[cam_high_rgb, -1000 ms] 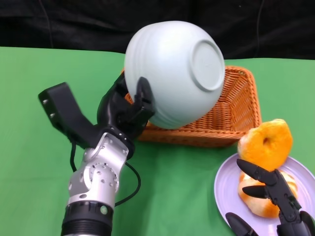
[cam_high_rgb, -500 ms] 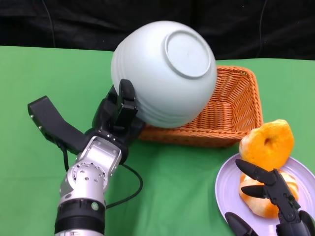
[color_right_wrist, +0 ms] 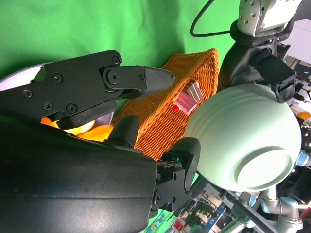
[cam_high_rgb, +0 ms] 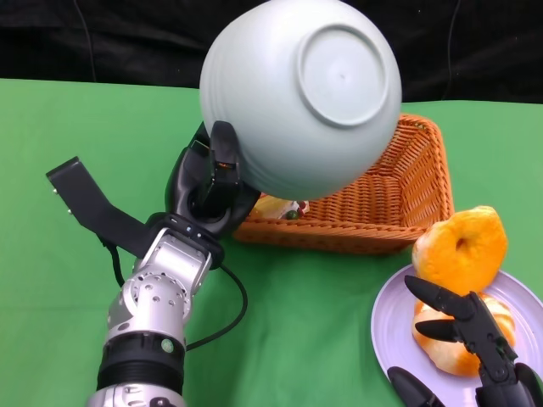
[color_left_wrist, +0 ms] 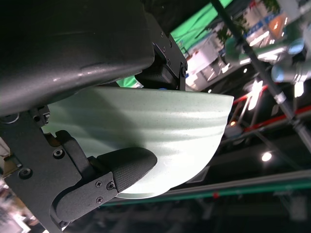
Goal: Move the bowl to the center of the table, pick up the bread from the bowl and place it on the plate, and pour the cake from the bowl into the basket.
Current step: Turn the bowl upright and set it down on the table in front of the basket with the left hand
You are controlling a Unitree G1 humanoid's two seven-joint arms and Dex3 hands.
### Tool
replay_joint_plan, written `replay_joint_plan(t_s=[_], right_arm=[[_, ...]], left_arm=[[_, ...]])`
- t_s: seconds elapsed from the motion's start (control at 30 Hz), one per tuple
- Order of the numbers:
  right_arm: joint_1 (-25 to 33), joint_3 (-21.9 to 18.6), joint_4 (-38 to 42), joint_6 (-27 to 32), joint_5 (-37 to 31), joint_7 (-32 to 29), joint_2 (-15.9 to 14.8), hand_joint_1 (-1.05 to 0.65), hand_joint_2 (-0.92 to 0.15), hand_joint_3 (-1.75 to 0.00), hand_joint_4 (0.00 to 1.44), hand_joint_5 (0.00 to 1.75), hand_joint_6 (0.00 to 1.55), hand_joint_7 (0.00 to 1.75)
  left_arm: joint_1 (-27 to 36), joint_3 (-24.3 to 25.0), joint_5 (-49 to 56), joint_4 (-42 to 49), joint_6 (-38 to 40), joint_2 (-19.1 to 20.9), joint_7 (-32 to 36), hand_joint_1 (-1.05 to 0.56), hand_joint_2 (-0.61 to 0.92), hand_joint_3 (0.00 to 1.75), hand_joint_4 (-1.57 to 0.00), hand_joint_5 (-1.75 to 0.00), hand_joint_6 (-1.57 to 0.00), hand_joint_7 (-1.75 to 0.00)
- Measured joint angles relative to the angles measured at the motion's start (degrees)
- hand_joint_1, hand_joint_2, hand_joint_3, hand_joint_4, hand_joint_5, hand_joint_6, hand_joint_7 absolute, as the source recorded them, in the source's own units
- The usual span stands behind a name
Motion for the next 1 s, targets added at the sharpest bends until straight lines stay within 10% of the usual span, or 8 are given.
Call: replay_joint_plan(t_s=[0.43, 1.0], right_arm=[[-0.01, 0.01, 0.26, -0.12, 0.51, -0.1, -0.35, -0.31, -0.92, -0.37, 0.12, 1.13, 0.07, 0.77], [0.13, -0.03, 0.25, -0.12, -0.86, -2.34, -0.18, -0.37, -0.92, -0.41, 0.05, 1.07, 0.0, 0.75]], left_arm=[[8.1, -11.03, 18.04, -10.45, -12.78, 8.75, -10.23, -0.15, 0.38, 1.39, -1.03, -1.75, -0.94, -1.59], [19.34, -20.5, 45.23, -18.83, -53.65, 24.01, -7.05, -0.08, 0.35, 1.49, -1.0, -1.75, -0.83, -1.74]])
